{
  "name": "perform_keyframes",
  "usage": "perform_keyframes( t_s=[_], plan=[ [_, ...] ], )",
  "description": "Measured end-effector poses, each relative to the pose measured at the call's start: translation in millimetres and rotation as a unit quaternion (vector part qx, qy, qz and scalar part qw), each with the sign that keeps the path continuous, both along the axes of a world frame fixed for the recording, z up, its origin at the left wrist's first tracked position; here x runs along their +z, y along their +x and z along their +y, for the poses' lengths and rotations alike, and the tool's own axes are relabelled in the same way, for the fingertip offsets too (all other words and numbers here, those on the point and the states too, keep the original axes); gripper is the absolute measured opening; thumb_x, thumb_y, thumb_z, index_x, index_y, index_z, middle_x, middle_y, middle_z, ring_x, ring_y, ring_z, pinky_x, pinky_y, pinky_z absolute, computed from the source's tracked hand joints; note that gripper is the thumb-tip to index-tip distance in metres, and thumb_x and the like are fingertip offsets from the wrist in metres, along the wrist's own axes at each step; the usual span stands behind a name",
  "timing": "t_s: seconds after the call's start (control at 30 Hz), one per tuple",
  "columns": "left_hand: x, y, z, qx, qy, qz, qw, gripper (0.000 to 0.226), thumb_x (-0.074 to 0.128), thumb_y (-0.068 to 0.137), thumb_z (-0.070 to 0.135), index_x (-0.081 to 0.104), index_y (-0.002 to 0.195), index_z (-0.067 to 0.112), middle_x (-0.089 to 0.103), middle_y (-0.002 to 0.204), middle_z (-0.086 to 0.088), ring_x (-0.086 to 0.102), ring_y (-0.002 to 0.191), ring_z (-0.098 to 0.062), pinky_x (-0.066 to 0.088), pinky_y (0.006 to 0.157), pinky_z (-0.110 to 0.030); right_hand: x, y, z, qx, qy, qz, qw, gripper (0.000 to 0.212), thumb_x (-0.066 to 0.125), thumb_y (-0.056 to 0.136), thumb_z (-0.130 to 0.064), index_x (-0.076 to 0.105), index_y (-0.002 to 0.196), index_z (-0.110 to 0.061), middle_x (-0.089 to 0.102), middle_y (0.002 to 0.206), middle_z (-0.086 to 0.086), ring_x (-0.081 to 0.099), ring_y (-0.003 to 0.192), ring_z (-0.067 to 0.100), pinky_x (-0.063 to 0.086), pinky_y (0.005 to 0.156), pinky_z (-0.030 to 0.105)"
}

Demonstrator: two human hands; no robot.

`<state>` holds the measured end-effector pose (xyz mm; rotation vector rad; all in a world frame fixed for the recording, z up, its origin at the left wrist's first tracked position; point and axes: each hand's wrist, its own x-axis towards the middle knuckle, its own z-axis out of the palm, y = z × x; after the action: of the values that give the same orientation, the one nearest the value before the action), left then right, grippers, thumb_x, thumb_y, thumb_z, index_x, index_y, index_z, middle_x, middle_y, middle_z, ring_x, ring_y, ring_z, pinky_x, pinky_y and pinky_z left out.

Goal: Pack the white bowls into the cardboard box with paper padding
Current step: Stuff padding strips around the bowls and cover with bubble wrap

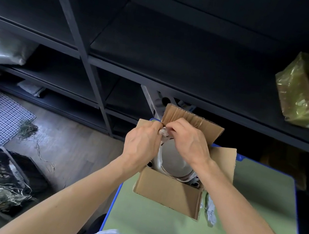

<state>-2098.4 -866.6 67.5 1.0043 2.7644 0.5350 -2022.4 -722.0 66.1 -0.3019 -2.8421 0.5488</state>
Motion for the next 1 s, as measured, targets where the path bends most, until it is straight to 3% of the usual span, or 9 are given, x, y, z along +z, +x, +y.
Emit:
perform_keyframes(
  t_s=[0.1,0.33,0.47,0.63,0.77,1.0],
  plan=[
    [-1,1,-2,-0.015,0.013,-0.005,1.000,0.017,0.052,0.095,0.028,0.060,0.109,0.023,0.058,0.097,0.006,0.058,0.083,-0.020,0.051,0.067,-0.038,-6,3,-4,-0.040,-0.055,0.033,0.997,0.013,0.067,0.090,-0.009,0.072,0.095,-0.020,0.067,0.094,-0.010,0.063,0.085,0.011,0.054,0.067,0.033],
    [-5,-1,4,-0.030,0.005,0.049,0.998,0.011,0.051,0.092,0.021,0.059,0.096,0.015,0.055,0.088,0.002,0.052,0.079,-0.021,0.043,0.058,-0.035,-13,11,-5,-0.037,0.094,0.052,0.994,0.009,0.060,0.094,-0.013,0.067,0.090,-0.019,0.062,0.090,-0.005,0.053,0.085,0.016,0.049,0.054,0.029],
    [-7,-1,4,-0.050,-0.025,0.075,0.996,0.020,0.045,0.099,0.023,0.064,0.102,0.018,0.052,0.092,0.001,0.051,0.073,-0.020,0.033,0.058,-0.031,-10,18,-6,-0.015,0.115,0.017,0.993,0.029,0.045,0.097,-0.017,0.073,0.104,-0.018,0.066,0.094,-0.004,0.057,0.090,0.018,0.050,0.057,0.028],
    [-2,1,-8,-0.059,0.034,0.069,0.995,0.022,0.042,0.104,0.034,0.060,0.113,0.025,0.050,0.089,0.004,0.051,0.075,-0.018,0.047,0.060,-0.034,-7,28,-9,-0.013,0.105,-0.029,0.994,0.030,0.061,0.088,-0.004,0.071,0.115,-0.012,0.065,0.111,-0.002,0.058,0.101,0.021,0.057,0.061,0.030],
    [-1,0,-8,-0.066,0.024,0.067,0.995,0.026,0.042,0.104,0.036,0.066,0.105,0.024,0.049,0.089,0.003,0.051,0.073,-0.017,0.047,0.061,-0.034,-4,29,-13,-0.016,0.088,-0.083,0.993,0.045,0.055,0.090,-0.002,0.062,0.133,-0.014,0.062,0.125,-0.003,0.055,0.110,0.022,0.058,0.069,0.038],
    [3,-4,-4,-0.055,-0.009,0.039,0.998,0.031,0.040,0.104,0.035,0.070,0.106,0.025,0.049,0.089,0.005,0.055,0.074,-0.017,0.049,0.062,-0.034,4,35,-18,-0.016,0.086,-0.113,0.990,0.049,0.047,0.090,-0.004,0.058,0.137,-0.016,0.056,0.137,-0.008,0.050,0.118,0.020,0.053,0.085,0.037]
  ],
)
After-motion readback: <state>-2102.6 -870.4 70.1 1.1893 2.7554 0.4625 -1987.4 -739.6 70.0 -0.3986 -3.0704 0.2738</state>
